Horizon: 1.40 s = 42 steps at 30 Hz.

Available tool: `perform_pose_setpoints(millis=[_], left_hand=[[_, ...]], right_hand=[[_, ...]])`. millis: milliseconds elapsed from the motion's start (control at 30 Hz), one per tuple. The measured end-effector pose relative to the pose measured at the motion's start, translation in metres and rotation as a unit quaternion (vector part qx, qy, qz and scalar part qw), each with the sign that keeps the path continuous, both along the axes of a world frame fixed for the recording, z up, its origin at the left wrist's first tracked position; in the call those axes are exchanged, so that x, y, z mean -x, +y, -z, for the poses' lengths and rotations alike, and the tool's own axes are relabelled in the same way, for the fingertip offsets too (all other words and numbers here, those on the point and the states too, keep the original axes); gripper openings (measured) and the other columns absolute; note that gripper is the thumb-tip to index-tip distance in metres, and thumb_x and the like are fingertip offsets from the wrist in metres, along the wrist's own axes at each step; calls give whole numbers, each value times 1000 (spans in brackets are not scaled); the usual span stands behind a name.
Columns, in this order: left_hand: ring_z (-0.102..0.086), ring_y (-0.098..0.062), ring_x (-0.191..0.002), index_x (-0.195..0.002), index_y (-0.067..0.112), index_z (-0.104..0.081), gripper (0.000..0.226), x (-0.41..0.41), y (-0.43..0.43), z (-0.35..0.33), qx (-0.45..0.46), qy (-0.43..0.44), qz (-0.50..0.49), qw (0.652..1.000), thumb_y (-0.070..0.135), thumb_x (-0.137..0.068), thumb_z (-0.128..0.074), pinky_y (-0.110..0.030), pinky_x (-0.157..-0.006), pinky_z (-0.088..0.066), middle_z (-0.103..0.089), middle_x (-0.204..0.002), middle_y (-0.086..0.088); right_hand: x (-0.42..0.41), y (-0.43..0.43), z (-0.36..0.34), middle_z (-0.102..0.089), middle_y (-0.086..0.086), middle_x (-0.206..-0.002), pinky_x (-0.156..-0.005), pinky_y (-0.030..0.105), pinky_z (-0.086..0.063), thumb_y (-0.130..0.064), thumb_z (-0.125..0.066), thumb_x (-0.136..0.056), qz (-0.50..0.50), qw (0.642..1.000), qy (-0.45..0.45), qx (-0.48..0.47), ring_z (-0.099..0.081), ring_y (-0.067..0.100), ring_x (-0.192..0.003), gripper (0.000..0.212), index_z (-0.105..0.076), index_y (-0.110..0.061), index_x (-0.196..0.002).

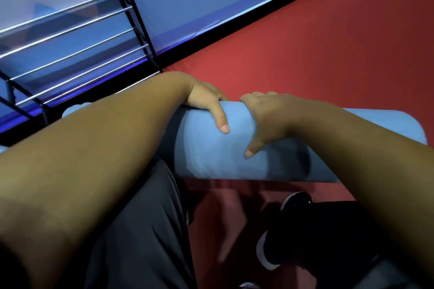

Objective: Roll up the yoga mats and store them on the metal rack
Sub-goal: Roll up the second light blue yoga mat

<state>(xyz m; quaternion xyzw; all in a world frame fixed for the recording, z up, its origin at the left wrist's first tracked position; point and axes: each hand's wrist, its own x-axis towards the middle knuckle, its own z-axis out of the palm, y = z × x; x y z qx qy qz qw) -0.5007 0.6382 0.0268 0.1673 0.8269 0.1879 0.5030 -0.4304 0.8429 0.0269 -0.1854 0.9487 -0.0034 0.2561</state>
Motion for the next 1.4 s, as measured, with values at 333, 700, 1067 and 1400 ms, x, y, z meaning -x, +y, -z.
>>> perform_pose_setpoints(millis=[333,700,1067,1400], left_hand=[[-72,-15,-108,-132,30,-63,74,-19,1,-10,84,121,58,987,72,-75,-83,-41,-103,-57,-73,-124,8],[-63,-19,-97,-128,30,-45,112,-31,-13,12,130,284,163,936,86,-42,-89,-38,-82,-52,-60,-113,8],[-76,-13,-98,-114,39,-68,76,-5,-66,15,52,153,-8,987,57,-50,-102,-43,-92,-63,-77,-108,16],[-80,-28,-101,-124,24,-72,51,-7,-77,2,10,28,-74,997,35,-78,-93,-53,-99,-61,-82,-112,-2]], right_hand=[[18,4,16,-80,-14,-100,-88,45,-66,-53,-105,-41,101,971,-151,157,-79,15,-91,81,-69,-36,-112],[27,-18,23,-83,3,-109,-100,57,-61,-38,-100,-64,158,924,-272,218,-81,33,-98,58,-74,-32,-116],[23,-49,28,-45,-3,-154,-113,51,-45,-86,-86,-54,-14,998,-31,51,-50,28,-136,134,-28,-32,-162],[2,-55,37,-48,0,-142,-101,58,-47,-86,-83,-48,-52,986,160,-16,-50,33,-125,139,-22,-29,-159]])
